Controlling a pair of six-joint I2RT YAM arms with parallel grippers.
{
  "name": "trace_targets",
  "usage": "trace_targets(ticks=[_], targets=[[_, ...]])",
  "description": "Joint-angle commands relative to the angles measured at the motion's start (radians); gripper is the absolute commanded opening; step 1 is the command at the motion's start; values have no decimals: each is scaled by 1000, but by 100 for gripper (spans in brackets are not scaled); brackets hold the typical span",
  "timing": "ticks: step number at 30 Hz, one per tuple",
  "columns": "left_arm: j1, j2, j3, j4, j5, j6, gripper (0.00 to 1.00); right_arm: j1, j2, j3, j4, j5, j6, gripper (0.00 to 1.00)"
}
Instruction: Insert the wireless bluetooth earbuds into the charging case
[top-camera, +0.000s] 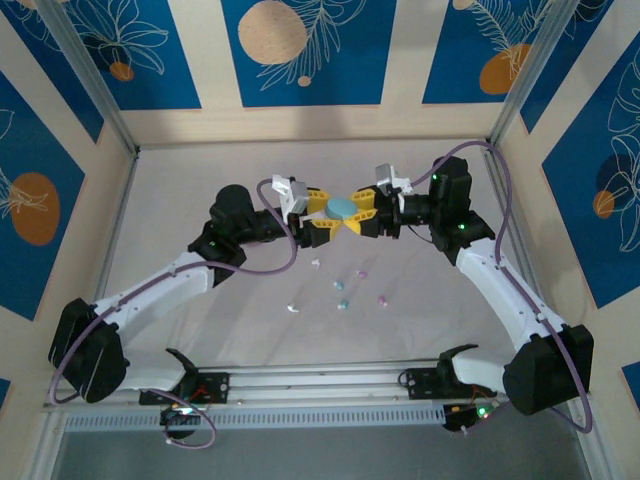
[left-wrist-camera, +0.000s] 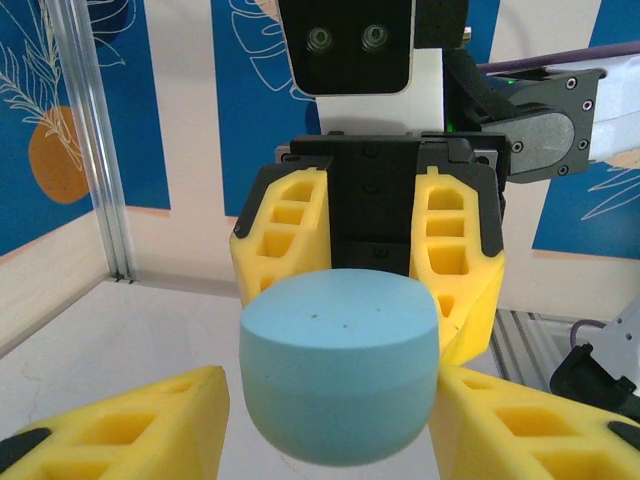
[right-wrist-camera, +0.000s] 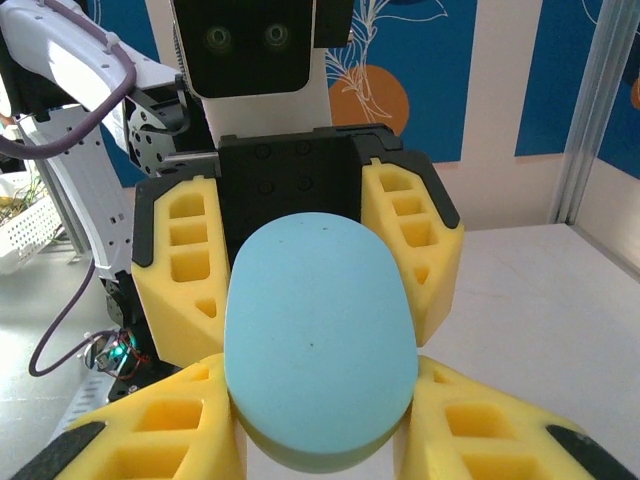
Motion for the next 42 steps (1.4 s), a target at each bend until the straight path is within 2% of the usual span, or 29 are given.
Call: trace_targets(ticks=[1,10,18,25,30,36,42], targets=[[2,5,-10,64,7,4,55,-10,10,19,-28,-49,-20,32],[2,17,-4,107,32,-46,55,-7,20,31,-24,-58,-21,32],[2,40,23,52,46,-29,54,-9,11,18,37,-51,16,32],[2,49,44,69,55,-55,46,-9,17,19,26,-55,5,32],[2,60,44,121,59,-99,47,-9,15,20,1,-52,-19,32],[2,62,43,120,69,-111,55,-12,12,18,0,-46,-27,32],[2,50,37,129,68,-117,57,-23,11,19,1,-44,-33,32]])
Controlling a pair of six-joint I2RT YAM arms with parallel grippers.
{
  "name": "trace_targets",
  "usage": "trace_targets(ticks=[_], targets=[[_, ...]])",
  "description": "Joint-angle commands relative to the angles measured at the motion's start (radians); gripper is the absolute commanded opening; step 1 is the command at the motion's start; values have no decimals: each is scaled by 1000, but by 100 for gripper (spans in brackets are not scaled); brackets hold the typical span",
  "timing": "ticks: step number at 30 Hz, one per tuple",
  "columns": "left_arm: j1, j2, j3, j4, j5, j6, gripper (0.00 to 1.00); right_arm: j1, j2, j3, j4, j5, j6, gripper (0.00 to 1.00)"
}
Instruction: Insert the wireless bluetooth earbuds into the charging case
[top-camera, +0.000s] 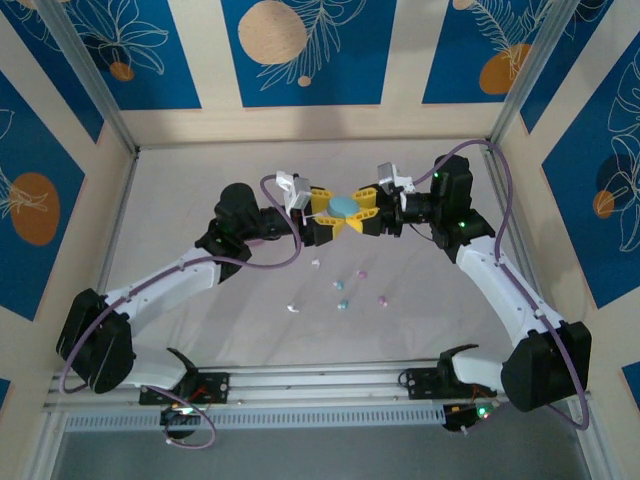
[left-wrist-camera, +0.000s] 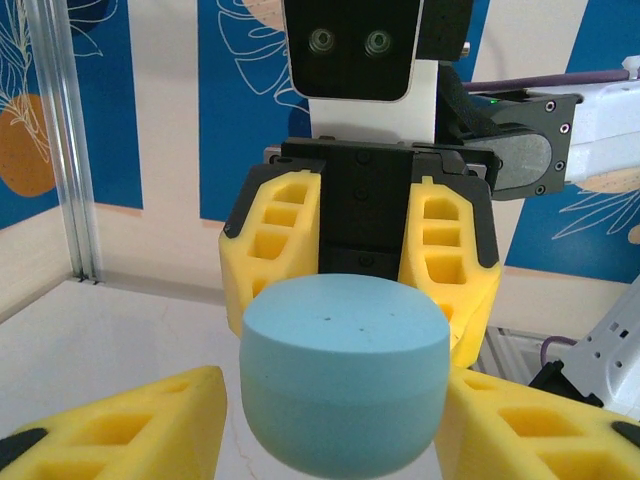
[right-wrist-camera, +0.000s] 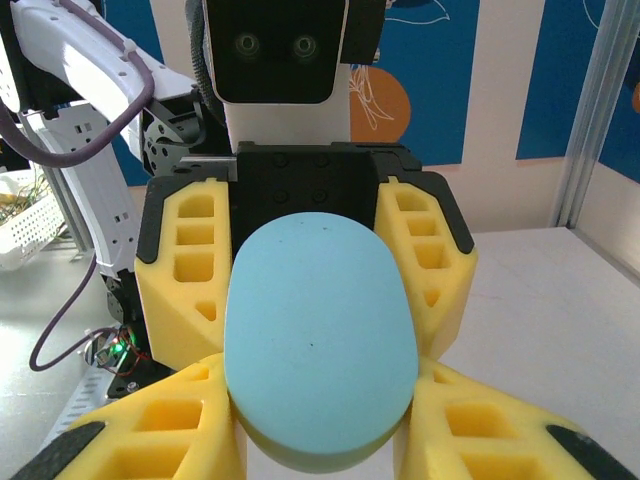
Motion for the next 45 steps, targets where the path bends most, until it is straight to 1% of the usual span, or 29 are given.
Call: trace_targets(ticks=[1,8,12,18,23,25,27,31,34,36,39,45], targets=[[2,-9,28,45,18,-13,57,-8,-6,16,-12,-12,-22,32],[2,-15,25,37,15,-9,58,-12,-6,19,-9,-14,-22,32],[2,-7,33,30,18,-9,56,-11,-4,19,-7,-20,-22,31],[2,-3,34,52,21,-31,56,-11,-6,15,-9,-8,-37,31],[2,1,41,47,41,-42,57,-10,-6,13,-8,-2,-47,31],[1,0,43,31,41,-36,54,-10,-6,16,-9,-3,-47,31],[2,-3,50,-5,42,-14,48,-9,-6,17,-10,-7,-45,31],[2,-4,59,-31,41,4,43,-6,-9,18,4,-8,-31,31],[2,-4,63,-26,41,0,41,4,-6,28,-49,8,-74,31],[2,-4,63,-19,43,-10,37,8,-4,28,-57,13,-77,32],[2,-8,55,-17,44,-5,32,5,-4,33,-60,21,-57,35],[2,-32,10,3,17,26,28,-23,4,74,-89,9,66,48]])
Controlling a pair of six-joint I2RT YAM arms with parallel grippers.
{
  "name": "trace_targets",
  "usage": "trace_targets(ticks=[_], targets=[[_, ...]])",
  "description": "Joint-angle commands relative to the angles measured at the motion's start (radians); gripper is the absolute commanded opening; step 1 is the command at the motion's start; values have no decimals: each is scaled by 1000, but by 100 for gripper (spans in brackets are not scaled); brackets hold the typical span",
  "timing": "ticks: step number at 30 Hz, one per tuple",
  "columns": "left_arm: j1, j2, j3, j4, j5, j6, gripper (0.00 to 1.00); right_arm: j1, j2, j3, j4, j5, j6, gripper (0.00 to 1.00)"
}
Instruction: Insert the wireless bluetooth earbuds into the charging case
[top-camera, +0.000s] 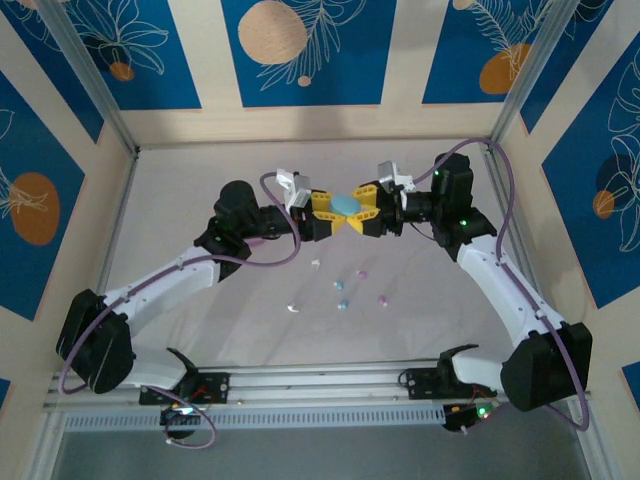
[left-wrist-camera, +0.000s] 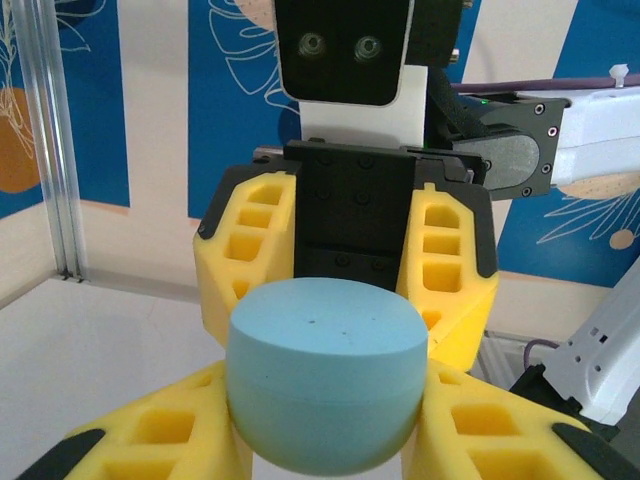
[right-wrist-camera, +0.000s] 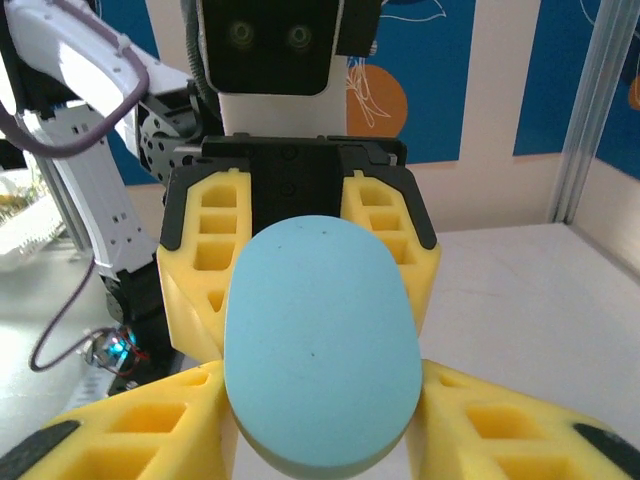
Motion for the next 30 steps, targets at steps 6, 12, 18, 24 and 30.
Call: trace_targets(ticks=[6,12,18,24,30], targets=[[2,-35,-18,20,-1,67,27,-38,-3,56,-68,-22,120,54],[2,-26,-18,53,8,46,27,-33,6,86,-138,27,114,55],[2,-12,-24,105,18,-3,27,-9,16,109,-170,79,93,57],[2,-6,-19,108,4,-22,28,27,22,116,-225,102,-27,60],[2,-9,-24,87,30,1,27,11,26,118,-135,101,84,59]])
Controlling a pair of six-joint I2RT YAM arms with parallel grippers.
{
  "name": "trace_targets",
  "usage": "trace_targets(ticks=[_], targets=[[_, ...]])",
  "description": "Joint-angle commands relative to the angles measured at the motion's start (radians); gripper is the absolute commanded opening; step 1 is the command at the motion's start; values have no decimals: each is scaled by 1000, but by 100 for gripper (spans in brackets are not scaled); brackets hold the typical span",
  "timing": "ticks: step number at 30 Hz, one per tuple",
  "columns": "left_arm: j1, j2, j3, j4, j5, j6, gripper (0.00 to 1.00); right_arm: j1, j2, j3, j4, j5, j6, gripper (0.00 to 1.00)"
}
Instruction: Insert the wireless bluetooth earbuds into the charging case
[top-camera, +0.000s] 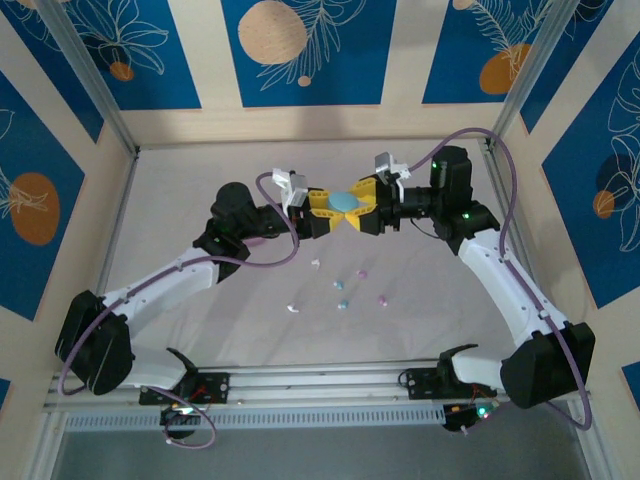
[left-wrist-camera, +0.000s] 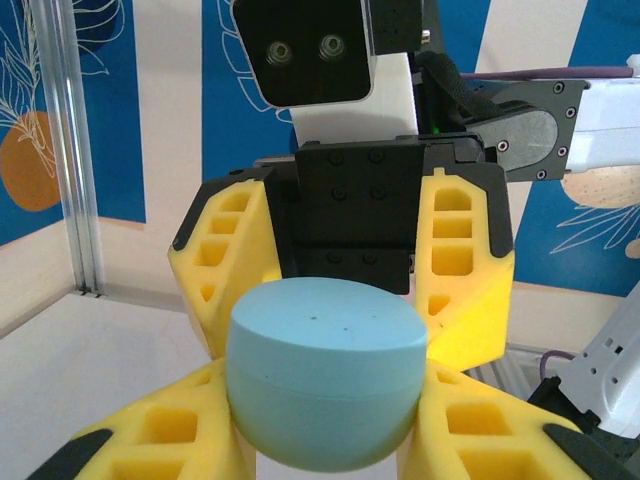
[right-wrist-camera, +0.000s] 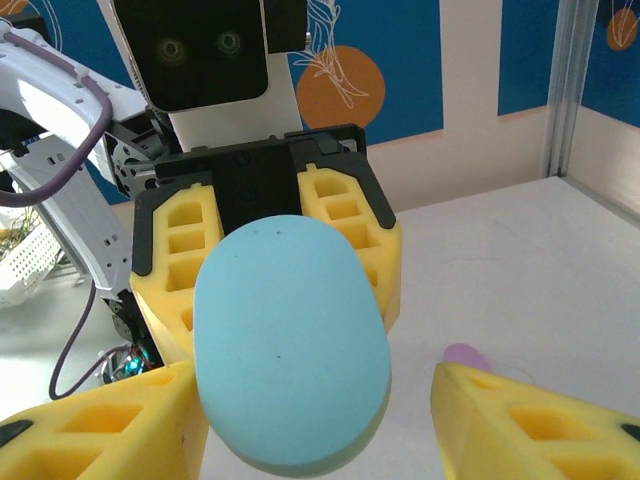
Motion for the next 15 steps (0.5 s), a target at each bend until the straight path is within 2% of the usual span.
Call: trace_targets(ticks=[1,4,11,15], targets=[[-2,-7,-10,27,45,22,27,-12,10,29,41,10,70,59],[-2,-16,-9,-6,47,47,27,-34,17,39,43,-8,122,58],[-2,-23,-16,7,38,43,26,-49,37,82,-38,-2,137,59],[-2,-22,-21,20,29,34,26,-49,45,111,-60,36,169,60]])
